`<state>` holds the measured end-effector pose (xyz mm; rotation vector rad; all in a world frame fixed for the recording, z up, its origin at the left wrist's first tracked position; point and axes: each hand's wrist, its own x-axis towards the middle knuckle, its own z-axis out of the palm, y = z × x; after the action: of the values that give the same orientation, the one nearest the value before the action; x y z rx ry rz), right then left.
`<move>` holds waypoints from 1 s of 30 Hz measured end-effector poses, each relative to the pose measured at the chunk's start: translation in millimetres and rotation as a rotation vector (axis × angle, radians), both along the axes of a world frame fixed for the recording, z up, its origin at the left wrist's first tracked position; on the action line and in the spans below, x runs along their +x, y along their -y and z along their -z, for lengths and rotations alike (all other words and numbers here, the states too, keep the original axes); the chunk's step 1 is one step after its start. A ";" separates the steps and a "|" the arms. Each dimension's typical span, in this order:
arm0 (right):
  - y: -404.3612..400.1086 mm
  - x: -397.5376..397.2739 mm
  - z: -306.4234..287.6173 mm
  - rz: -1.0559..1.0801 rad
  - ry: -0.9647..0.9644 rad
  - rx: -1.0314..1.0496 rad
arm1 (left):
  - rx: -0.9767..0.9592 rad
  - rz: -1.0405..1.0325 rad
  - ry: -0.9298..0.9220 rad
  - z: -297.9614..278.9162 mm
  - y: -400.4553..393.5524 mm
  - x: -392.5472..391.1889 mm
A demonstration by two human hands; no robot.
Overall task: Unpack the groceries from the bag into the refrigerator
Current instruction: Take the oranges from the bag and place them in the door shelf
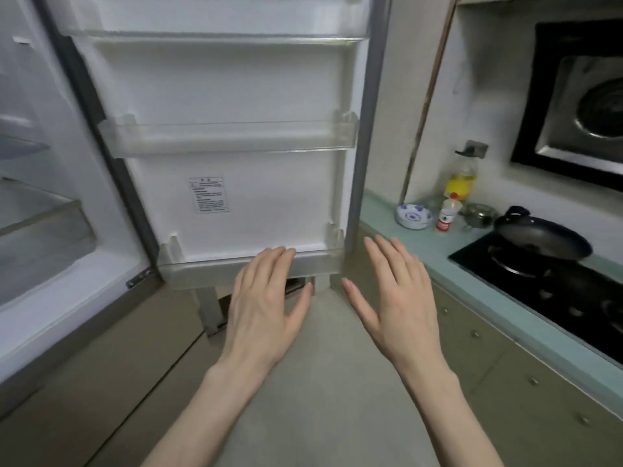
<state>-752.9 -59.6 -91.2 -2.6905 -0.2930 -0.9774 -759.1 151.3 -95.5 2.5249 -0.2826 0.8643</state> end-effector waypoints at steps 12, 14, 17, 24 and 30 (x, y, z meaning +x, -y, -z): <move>194.2 -117.1 26.3 0.604 -0.014 0.042 | 0.056 0.592 0.047 6.7 227.5 -0.3; 217.0 -134.7 30.9 0.694 -0.021 0.051 | 0.052 0.670 0.059 10.7 260.6 -3.0; 251.6 -162.7 36.5 0.843 -0.035 0.058 | 0.062 0.797 0.059 19.0 313.6 -8.8; 326.4 -236.1 52.0 1.183 -0.027 0.096 | 0.069 1.124 0.017 31.9 444.5 -38.8; 367.5 -271.3 62.6 1.414 -0.005 0.159 | 0.058 1.337 -0.002 41.8 528.8 -55.9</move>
<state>-1024.2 -427.1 -153.8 -2.4643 1.7854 -1.1226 -815.0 -377.6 -137.4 1.7157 -1.7018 0.2640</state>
